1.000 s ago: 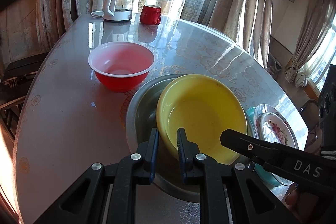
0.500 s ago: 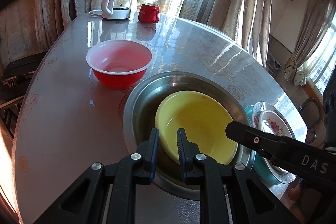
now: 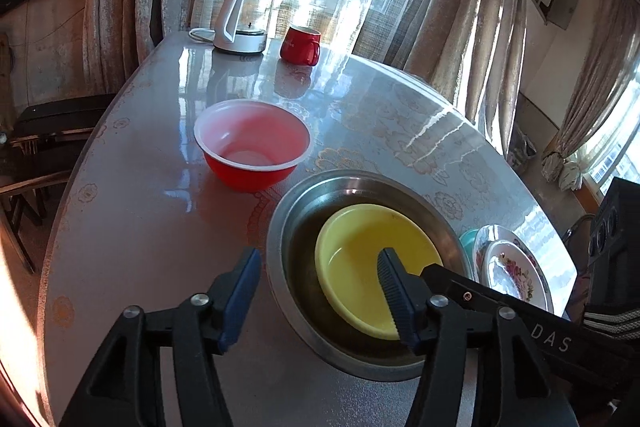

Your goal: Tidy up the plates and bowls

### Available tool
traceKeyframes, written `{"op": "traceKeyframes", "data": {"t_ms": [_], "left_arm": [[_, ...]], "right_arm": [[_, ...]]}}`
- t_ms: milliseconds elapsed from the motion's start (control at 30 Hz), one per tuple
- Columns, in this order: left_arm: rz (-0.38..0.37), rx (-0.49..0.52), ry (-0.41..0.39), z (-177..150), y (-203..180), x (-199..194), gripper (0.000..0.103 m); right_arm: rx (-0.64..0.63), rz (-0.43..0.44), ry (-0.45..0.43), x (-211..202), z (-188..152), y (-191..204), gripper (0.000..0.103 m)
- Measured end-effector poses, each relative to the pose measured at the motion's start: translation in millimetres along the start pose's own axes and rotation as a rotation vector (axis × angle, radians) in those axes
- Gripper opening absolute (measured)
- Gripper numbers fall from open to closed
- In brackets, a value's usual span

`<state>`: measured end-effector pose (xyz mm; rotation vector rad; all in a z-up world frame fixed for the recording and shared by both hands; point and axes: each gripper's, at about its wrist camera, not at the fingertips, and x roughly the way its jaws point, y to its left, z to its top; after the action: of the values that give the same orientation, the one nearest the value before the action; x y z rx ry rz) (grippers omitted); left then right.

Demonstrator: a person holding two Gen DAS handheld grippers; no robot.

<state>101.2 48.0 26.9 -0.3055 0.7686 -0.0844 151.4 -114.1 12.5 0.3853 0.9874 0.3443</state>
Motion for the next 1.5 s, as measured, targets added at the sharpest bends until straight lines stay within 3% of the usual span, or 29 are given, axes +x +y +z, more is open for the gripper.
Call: {"op": "traceKeyframes", "data": {"t_ms": [133,367,567,733,967,1500], "left_arm": [[0.022,-0.023,-0.029,11.1,9.9,-6.2,0.072],[0.123,-0.105,-0.046,28.9,38.8,2.6,0.086],[0.189,-0.190,-0.052,44.4,65.8,19.1,0.088],[0.168,-0.255,-0.086,53.1,84.8,34.2,0.088],[0.129,-0.270,-0.115,57.7,98.2,53.6,0.088],[0.129,-0.280,-0.064,56.9,104.1,69.0,0.088]], "right_arm": [[-0.018,0.005,-0.015,-2.3,1.9,3.1,0.041],[-0.046,0.000,-0.028,-0.9,9.0,10.1,0.041],[-0.070,-0.013,-0.056,2.0,20.8,16.2,0.041],[-0.093,-0.016,-0.082,3.8,31.5,24.3,0.041],[-0.115,-0.031,-0.093,12.6,51.8,37.5,0.041],[-0.136,-0.039,-0.022,64.1,83.1,64.6,0.041]]}}
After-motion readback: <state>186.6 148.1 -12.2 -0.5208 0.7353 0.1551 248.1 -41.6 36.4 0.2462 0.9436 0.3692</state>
